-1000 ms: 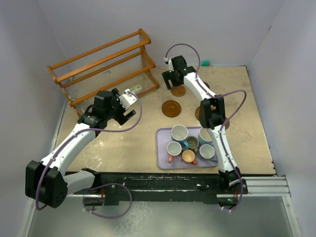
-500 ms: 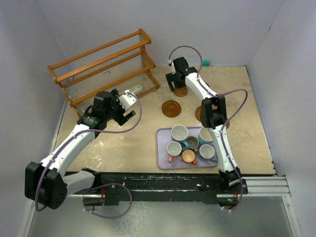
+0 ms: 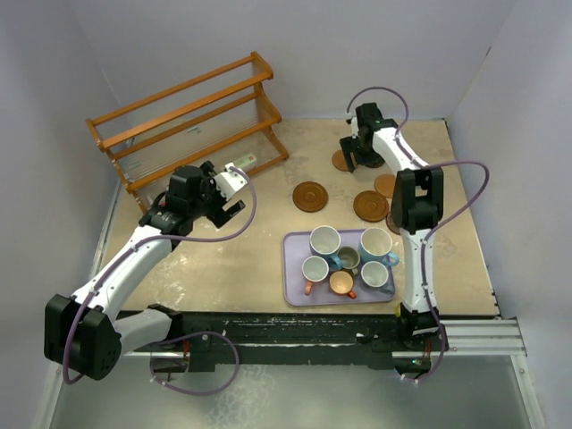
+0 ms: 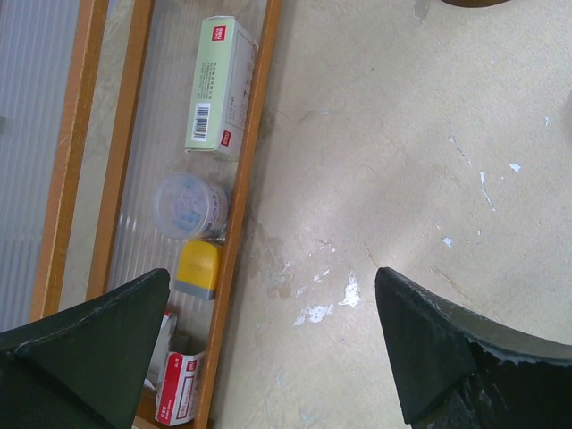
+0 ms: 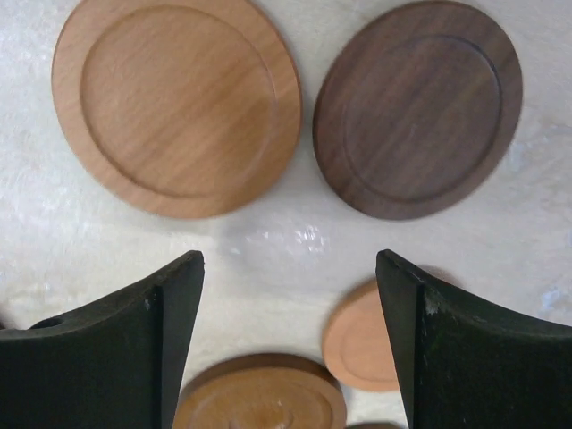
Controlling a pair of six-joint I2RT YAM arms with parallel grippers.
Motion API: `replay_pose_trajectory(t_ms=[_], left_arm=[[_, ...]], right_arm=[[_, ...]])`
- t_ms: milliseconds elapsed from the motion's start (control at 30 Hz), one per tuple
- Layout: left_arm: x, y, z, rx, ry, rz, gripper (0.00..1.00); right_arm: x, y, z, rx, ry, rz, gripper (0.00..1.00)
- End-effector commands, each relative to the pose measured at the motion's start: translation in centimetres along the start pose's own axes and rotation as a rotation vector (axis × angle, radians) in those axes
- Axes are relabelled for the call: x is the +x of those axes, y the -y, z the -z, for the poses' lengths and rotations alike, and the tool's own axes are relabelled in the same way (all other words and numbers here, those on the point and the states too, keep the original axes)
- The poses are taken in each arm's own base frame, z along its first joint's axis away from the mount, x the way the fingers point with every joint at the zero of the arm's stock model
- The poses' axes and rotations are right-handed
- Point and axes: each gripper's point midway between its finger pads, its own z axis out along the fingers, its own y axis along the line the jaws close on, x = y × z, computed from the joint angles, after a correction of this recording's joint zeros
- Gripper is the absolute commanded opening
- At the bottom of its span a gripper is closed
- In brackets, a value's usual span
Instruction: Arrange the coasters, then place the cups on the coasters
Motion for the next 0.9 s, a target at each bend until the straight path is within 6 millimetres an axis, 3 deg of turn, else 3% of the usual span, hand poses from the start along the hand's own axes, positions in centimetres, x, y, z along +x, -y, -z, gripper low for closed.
replay_pose_trajectory(t_ms=[0, 100, 333, 533, 867], left_arm=[[-1.1, -0.9, 0.6, -0.034, 0.046, -0.02, 0.93], [-1.1, -0.9, 0.6, -0.031, 0.046, -0.021, 0.93], [-1.2, -0.7, 0.5, -0.02, 0.05, -0.022, 0.93], [-1.2, -0.6, 0.5, -0.011, 0.052, -0.022, 0.93], [-1.1, -0.3, 0.4, -0.001, 0.05, -0.024, 0.93]], right_arm=[[-2.5, -0.5, 5.9, -0.072, 0.123, 0.07, 0.81], [-1.6, -1.0, 8.0, -0.118, 0.135, 0.119, 0.85], [3.3, -1.0, 9.7, -0.14, 0.041, 0.233, 0.87], [7.6, -2.0, 9.2, -0.201, -0.065, 0.289, 0.82], [9.9, -3.2, 6.6, -0.224, -0.122, 0.286, 0.71]])
